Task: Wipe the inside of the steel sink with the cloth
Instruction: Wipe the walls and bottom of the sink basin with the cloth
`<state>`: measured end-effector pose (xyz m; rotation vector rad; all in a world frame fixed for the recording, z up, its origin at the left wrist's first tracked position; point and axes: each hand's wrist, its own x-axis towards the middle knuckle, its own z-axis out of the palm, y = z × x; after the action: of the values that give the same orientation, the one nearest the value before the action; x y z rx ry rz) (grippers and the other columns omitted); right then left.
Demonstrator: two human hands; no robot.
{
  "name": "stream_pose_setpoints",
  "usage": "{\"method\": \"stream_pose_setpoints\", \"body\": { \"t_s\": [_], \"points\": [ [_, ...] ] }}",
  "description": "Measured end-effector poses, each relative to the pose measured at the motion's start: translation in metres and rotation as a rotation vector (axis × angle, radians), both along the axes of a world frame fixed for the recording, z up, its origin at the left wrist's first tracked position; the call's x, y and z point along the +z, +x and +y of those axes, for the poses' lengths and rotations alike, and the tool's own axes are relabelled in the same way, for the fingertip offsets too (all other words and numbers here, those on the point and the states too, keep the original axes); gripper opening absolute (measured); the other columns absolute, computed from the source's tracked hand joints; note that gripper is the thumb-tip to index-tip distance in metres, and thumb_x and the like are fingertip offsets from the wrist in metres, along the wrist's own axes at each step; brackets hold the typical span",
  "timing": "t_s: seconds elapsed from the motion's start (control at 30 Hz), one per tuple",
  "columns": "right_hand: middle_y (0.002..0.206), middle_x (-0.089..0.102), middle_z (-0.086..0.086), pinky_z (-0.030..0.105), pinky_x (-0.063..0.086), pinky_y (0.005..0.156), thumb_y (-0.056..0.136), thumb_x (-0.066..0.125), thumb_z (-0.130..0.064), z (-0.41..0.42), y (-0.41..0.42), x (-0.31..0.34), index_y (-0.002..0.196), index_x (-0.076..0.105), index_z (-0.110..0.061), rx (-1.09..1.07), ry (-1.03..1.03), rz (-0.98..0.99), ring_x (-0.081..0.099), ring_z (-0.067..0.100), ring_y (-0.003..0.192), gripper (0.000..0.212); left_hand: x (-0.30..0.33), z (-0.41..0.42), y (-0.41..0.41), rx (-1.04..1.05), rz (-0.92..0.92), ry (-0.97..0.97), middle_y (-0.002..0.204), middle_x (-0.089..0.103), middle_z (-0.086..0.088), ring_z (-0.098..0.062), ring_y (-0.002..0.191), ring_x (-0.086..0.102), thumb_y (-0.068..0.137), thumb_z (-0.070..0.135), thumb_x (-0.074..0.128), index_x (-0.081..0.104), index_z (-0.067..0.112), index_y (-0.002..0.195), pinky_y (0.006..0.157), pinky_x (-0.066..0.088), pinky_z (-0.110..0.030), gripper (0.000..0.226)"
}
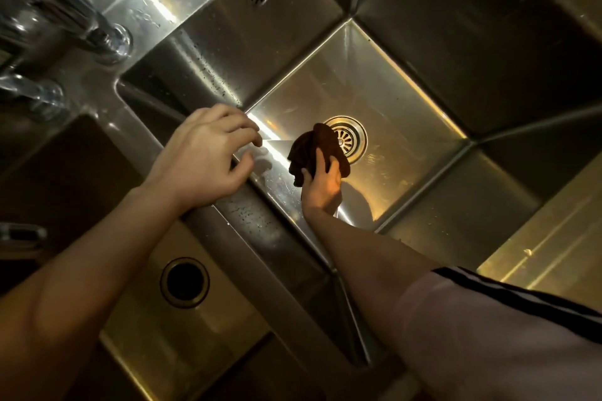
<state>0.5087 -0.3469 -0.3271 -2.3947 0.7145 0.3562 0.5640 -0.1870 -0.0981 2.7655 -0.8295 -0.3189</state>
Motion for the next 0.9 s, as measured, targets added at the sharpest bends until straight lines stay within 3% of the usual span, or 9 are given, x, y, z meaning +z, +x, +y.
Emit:
{"method": "stream_pose_setpoints", "body": {
  "t_s": [0.23, 0.37, 0.53, 0.73, 0.9],
  "points": [
    [0.145, 0.038, 0.005, 0.036, 0.044, 0.101, 0.09, 0.06, -0.029, 0.009, -0.018, -0.006, 0.143, 0.038, -0.03, 0.447, -0.017, -0.035, 0.037, 0.024, 0.13, 0.058, 0.002, -0.002, 0.0, 0.018, -0.006, 0.003, 0.108, 0.068, -0.002, -0.024, 0.112, 0.055, 0.085, 0.033, 0.039, 0.072, 0.011, 0.1, 0.093, 0.04, -0.04, 0.042],
    [0.143, 0.041, 0.0, 0.035, 0.044, 0.098, 0.086, 0.064, -0.033, 0.007, 0.021, -0.007, 0.14, 0.043, -0.032, 0.806, 0.074, -0.078, 0.04, 0.022, 0.129, 0.058, 0.002, -0.001, 0.0, 0.02, -0.013, 0.02, 0.107, 0.068, -0.001, -0.024, 0.111, 0.055, 0.085, 0.032, 0.039, 0.071, 0.011, 0.101, 0.093, 0.04, -0.039, 0.042],
    [0.142, 0.042, -0.002, 0.036, 0.046, 0.087, 0.083, 0.067, -0.037, -0.01, 0.043, -0.008, 0.139, 0.041, -0.035, 1.16, 0.027, -0.011, 0.044, 0.024, 0.123, 0.062, 0.002, -0.001, -0.001, 0.054, -0.032, 0.024, 0.108, 0.068, -0.002, -0.024, 0.111, 0.056, 0.084, 0.031, 0.04, 0.072, 0.011, 0.1, 0.096, 0.038, -0.038, 0.041],
    [0.144, 0.041, 0.0, 0.035, 0.044, 0.087, 0.081, 0.069, -0.035, -0.035, 0.051, 0.002, 0.138, 0.042, -0.032, 1.478, -0.003, 0.061, 0.042, 0.025, 0.125, 0.063, 0.003, -0.002, -0.004, 0.113, -0.076, 0.053, 0.107, 0.069, -0.005, -0.026, 0.111, 0.057, 0.085, 0.024, 0.048, 0.073, 0.008, 0.099, 0.1, 0.038, -0.041, 0.033],
    [0.141, 0.043, 0.002, 0.045, 0.043, 0.098, 0.079, 0.069, -0.034, -0.064, 0.044, 0.015, 0.137, 0.044, -0.029, 1.75, 0.003, 0.211, 0.04, 0.026, 0.128, 0.064, 0.01, -0.007, -0.018, 0.195, -0.145, 0.134, 0.108, 0.069, -0.008, -0.029, 0.111, 0.057, 0.087, 0.023, 0.047, 0.072, 0.008, 0.102, 0.101, 0.034, -0.044, 0.033]
  ]
}}
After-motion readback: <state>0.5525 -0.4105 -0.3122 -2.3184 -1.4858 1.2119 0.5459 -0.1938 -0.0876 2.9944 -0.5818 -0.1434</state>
